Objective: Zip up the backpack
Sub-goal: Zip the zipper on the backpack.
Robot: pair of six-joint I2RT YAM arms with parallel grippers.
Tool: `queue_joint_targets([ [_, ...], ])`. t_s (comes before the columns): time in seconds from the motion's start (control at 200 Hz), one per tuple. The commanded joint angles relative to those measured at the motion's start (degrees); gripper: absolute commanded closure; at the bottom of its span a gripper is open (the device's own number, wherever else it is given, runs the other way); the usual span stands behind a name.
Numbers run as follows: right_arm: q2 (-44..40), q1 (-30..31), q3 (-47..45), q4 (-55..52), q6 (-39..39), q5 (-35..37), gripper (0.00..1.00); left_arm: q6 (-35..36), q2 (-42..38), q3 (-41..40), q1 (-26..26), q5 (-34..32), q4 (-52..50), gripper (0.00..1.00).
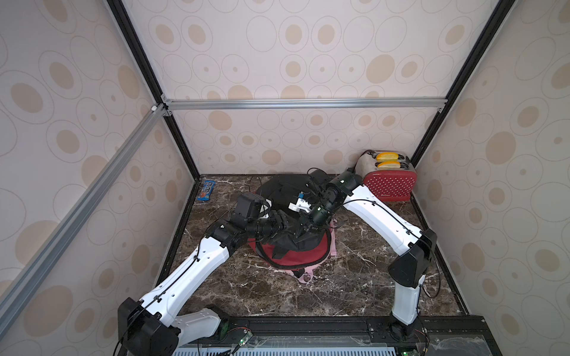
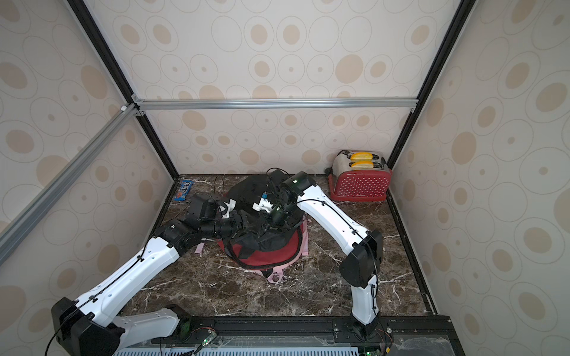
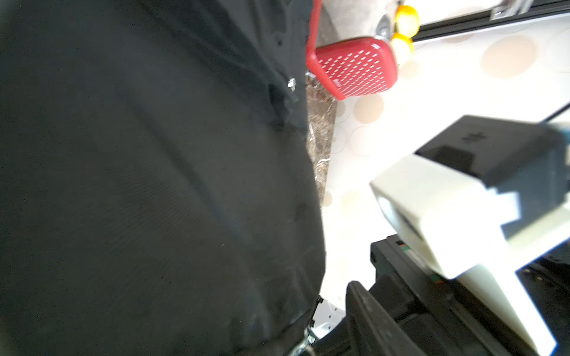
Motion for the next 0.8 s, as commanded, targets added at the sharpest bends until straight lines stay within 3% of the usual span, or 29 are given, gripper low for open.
queue_joint_targets([
  [0.0,-4.6,0.3,-2.3,-0.2,-1.2,-3.3,1.0,3.9,-0.3,3.7,2.1,-1.7,-9.7,0.34],
  [0.195,-6.5,0.3,-5.5,0.2,-1.4,-2.6,1.0,7.1,-0.2,4.2,6.9,-2.6,-18.9,0.34],
  [0.506,-7.0,0.3,-6.1,-1.5,-3.1,-1.8,1.0,6.4,1.8,5.0,7.4,-1.5,-15.8,0.41],
  [0.586,-6.7,0.3,-5.6,-1.6,-3.3,-1.7,1.0,6.7,2.5,5.5,7.4,-1.5,-15.7,0.49],
  [0.726,-5.5,0.4,-3.6,-2.8,-3.5,-1.2,1.0,7.0,2.9,5.0,7.4,-0.6,-14.9,0.82],
  [0.796,-4.9,0.4,-2.9,-3.2,-3.2,-0.9,1.0,7.3,2.9,4.9,7.4,-0.4,-14.9,0.93],
])
